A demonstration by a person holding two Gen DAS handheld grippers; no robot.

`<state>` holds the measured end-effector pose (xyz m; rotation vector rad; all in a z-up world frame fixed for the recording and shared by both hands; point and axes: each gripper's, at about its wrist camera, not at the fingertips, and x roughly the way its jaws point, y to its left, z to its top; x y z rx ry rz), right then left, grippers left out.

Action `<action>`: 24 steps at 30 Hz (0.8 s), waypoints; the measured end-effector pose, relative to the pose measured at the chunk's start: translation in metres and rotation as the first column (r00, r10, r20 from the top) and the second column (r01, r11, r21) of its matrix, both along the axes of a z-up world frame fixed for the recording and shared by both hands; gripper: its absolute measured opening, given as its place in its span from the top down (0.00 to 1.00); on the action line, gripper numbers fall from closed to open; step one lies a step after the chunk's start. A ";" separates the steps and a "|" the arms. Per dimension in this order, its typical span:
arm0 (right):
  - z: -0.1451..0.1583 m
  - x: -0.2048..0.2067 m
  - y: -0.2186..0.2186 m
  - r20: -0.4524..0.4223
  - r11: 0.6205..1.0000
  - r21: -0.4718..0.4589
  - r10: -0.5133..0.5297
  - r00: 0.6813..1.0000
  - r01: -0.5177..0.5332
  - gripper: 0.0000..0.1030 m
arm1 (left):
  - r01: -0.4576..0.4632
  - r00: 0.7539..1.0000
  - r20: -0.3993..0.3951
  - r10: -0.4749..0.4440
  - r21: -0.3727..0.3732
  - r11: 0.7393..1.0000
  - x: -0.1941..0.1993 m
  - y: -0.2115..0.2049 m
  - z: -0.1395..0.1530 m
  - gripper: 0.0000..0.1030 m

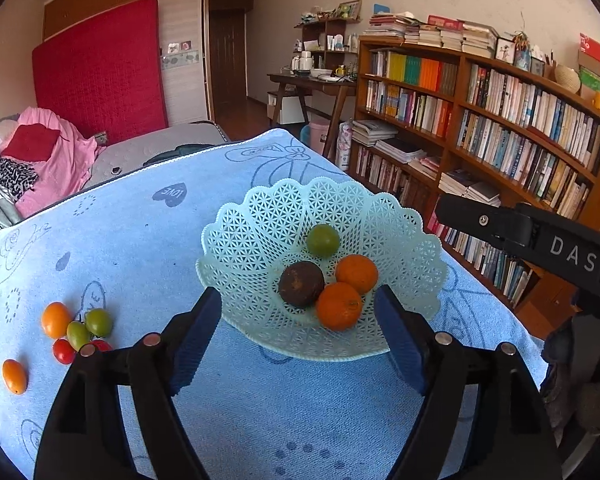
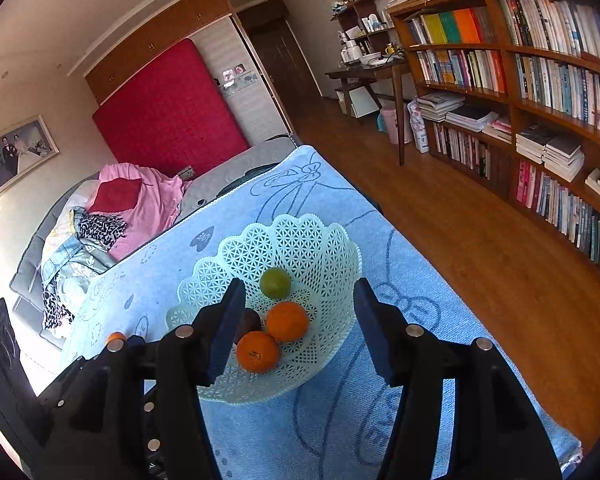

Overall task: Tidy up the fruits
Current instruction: 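Lower the orange into the basket and open the left gripper, then withdraw both grippers from the basket toward the remaining fruit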

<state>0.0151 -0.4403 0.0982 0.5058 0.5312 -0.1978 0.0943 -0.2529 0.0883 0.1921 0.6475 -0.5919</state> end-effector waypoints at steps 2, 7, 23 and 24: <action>0.002 0.000 0.000 0.008 1.000 -0.001 -0.004 1.000 0.004 0.35 | -0.020 1.000 0.003 0.020 -0.008 1.000 0.002 0.007 0.003 0.18; 0.006 -0.003 0.004 0.019 1.000 0.001 0.002 1.000 -0.002 0.32 | -0.073 0.997 0.009 0.073 -0.014 0.997 0.005 0.021 0.008 0.12; 0.014 -0.004 0.033 0.061 0.997 -0.012 0.083 0.995 -0.082 0.30 | -0.206 0.978 0.029 0.206 0.004 0.979 0.006 0.067 0.016 0.11; 0.014 -0.004 0.036 0.063 0.996 -0.014 0.090 0.994 -0.089 0.30 | -0.215 0.976 0.030 0.215 0.001 0.977 0.006 0.071 0.017 0.11</action>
